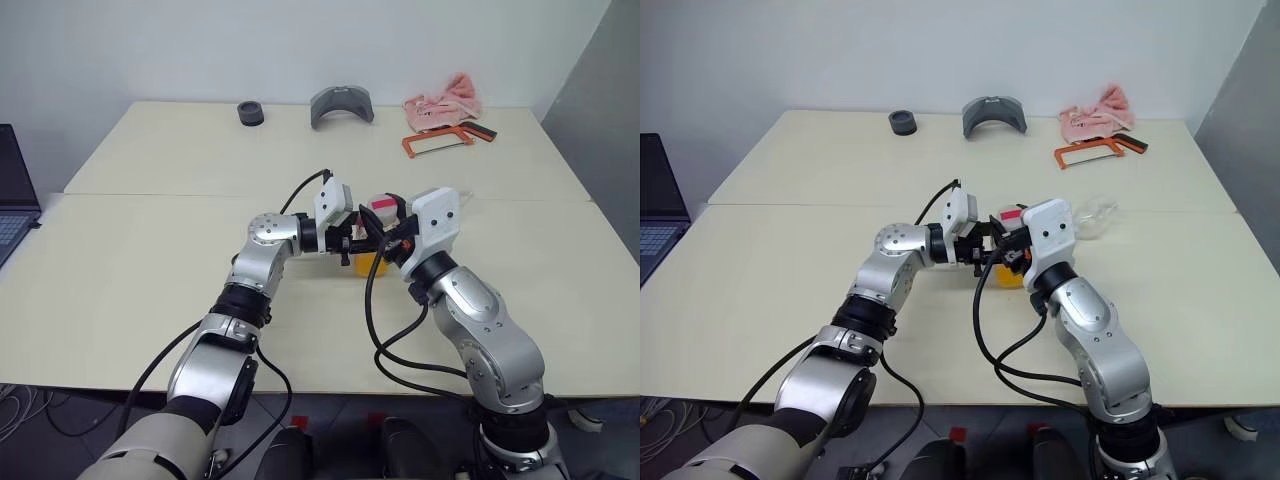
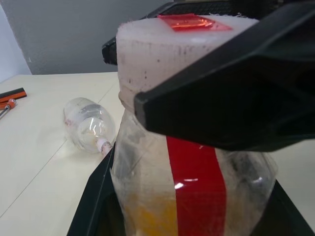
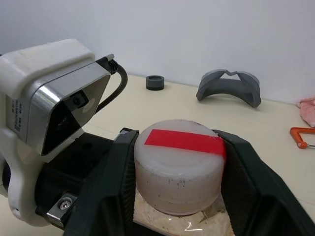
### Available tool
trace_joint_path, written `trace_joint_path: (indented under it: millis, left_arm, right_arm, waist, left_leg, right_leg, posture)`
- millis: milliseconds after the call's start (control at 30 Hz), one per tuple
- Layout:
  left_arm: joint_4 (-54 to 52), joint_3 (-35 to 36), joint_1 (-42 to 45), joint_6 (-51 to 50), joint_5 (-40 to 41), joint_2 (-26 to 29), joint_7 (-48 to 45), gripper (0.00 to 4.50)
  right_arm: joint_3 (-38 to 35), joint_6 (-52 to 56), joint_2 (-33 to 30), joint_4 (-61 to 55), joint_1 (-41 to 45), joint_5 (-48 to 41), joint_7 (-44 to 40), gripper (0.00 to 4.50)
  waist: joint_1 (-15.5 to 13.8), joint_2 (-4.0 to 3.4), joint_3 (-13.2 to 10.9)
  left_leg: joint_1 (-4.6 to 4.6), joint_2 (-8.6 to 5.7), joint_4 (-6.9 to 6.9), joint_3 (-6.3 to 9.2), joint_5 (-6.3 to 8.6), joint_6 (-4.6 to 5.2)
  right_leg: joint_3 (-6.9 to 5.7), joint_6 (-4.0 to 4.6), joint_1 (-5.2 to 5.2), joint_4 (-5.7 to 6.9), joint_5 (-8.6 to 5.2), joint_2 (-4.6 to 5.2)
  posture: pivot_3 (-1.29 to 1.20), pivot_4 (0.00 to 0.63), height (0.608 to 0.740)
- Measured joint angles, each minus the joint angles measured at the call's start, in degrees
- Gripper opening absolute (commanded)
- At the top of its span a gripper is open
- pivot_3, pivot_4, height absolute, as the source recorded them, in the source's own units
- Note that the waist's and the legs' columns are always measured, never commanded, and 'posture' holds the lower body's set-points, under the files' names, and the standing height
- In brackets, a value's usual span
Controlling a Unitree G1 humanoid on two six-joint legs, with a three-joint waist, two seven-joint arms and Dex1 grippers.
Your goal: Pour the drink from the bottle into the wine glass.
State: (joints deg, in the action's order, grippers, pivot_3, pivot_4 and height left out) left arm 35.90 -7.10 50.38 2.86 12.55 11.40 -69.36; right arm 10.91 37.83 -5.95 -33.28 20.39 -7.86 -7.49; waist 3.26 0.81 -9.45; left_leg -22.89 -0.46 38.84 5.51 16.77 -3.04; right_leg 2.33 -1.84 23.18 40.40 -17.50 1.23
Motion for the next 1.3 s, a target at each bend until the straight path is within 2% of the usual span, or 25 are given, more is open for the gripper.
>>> trace_joint_path:
  millis: [133, 233, 300, 333, 433, 467, 700, 933, 1067, 1300]
  left_arm:
    - [-0.1, 0.1, -0.1, -0.3, 0.3, 0.2, -0.7, 1.76]
    - [-1.2, 0.0, -0.2, -1.8, 1.8, 2.2, -5.4, 1.76]
    - [-2.5, -1.0, -0.1, -2.6, 2.6, 4.0, -10.7, 1.76]
    - [-2.6, -1.1, 0.3, -3.0, 3.2, 4.4, -12.6, 1.76]
    - [-2.1, -1.2, 2.1, -4.0, 3.4, 4.9, -14.3, 1.75]
    - [-2.1, -1.2, 2.3, -4.0, 3.4, 4.9, -14.5, 1.74]
    - [-2.7, -1.2, 1.0, -3.9, 3.0, 4.7, -12.5, 1.71]
    - [-4.2, -1.1, -0.7, -5.0, 3.0, 4.7, -10.0, 1.71]
    - [-5.0, -1.0, -1.4, -5.2, 3.1, 4.6, -9.4, 1.71]
    - [-5.0, -1.0, -1.6, -5.3, 3.1, 4.1, -8.7, 1.71]
  right_arm:
    - [-0.4, -1.9, -2.0, 1.2, 0.3, -1.0, -3.7, 1.93]
    - [-2.6, -3.7, -9.8, 4.3, 3.6, -7.7, -16.6, 1.93]
    - [-4.4, -0.7, -18.1, 8.0, 9.6, -15.7, -30.0, 1.93]
    - [-5.6, 2.2, -20.1, 10.2, 12.7, -19.2, -34.1, 1.93]
    - [-7.8, 7.9, -21.2, 14.1, 17.5, -23.9, -37.5, 1.93]
    - [-8.0, 8.7, -21.7, 14.2, 17.9, -24.4, -37.9, 1.93]
    - [-8.5, 5.4, -18.5, 9.5, 12.6, -24.2, -34.4, 4.37]
    - [-8.0, 3.7, -15.4, -2.1, 8.0, -22.0, -24.6, 4.42]
    - [-4.7, 1.6, -15.4, -1.7, 8.1, -16.4, -20.7, 4.42]
    - [-3.1, -1.5, -16.9, 1.7, 8.2, -11.0, -19.9, 4.42]
  waist:
    - [0.0, 0.0, 0.0]
    - [0.0, -0.01, 0.0]
    - [0.1, -0.06, 0.0]
    - [0.1, -0.06, 0.0]
    - [0.0, -0.06, 0.0]
    - [0.0, -0.07, 0.0]
    - [0.0, -0.06, 0.0]
    - [0.0, -0.06, 0.0]
    - [0.0, -0.06, 0.0]
    - [0.0, -0.06, 0.0]
  left_leg:
    - [0.0, -0.02, 0.0, -0.02, 0.01, 0.01]
    - [0.0, -0.05, 0.02, -0.07, 0.03, 0.06]
    - [0.05, -0.07, -0.02, -0.1, 0.05, 0.11]
    - [0.06, -0.04, 0.0, -0.06, 0.06, 0.12]
    - [0.04, -0.02, -0.03, 0.04, 0.06, 0.13]
    - [0.05, 0.02, -0.03, 0.08, 0.06, 0.13]
    - [-0.02, 0.04, 0.0, 0.05, 0.05, 0.1]
    - [-0.01, 0.03, 0.01, 0.06, 0.03, 0.08]
    - [0.02, 0.03, 0.01, 0.05, 0.01, 0.05]
    - [0.01, 0.02, 0.02, 0.05, 0.02, 0.05]
  right_leg:
    - [0.01, 0.0, 0.0, -0.01, 0.0, 0.0]
    - [0.01, 0.0, -0.01, -0.02, 0.0, -0.05]
    - [-0.01, 0.0, -0.05, -0.05, 0.0, -0.07]
    - [-0.07, 0.01, -0.08, -0.04, 0.0, -0.13]
    - [-0.12, 0.04, -0.06, -0.01, -0.02, -0.18]
    - [-0.12, 0.05, -0.05, 0.03, -0.02, -0.16]
    - [-0.05, 0.04, 0.0, 0.05, -0.02, 0.03]
    - [-0.04, 0.04, 0.0, 0.06, -0.02, 0.02]
    - [-0.04, 0.04, 0.0, 0.07, -0.02, 0.0]
    - [-0.04, 0.04, 0.0, 0.07, -0.02, -0.01]
  posture:
    - [0.0, 0.15, 0.74]
    - [0.0, 0.15, 0.74]
    - [0.0, 0.15, 0.74]
    - [0.0, 0.15, 0.74]
    - [0.0, 0.15, 0.74]
    - [0.0, 0.15, 0.74]
    - [0.0, 0.15, 0.74]
    - [0.0, 0.15, 0.74]
    - [0.0, 0.15, 0.74]
    - [0.0, 0.15, 0.74]
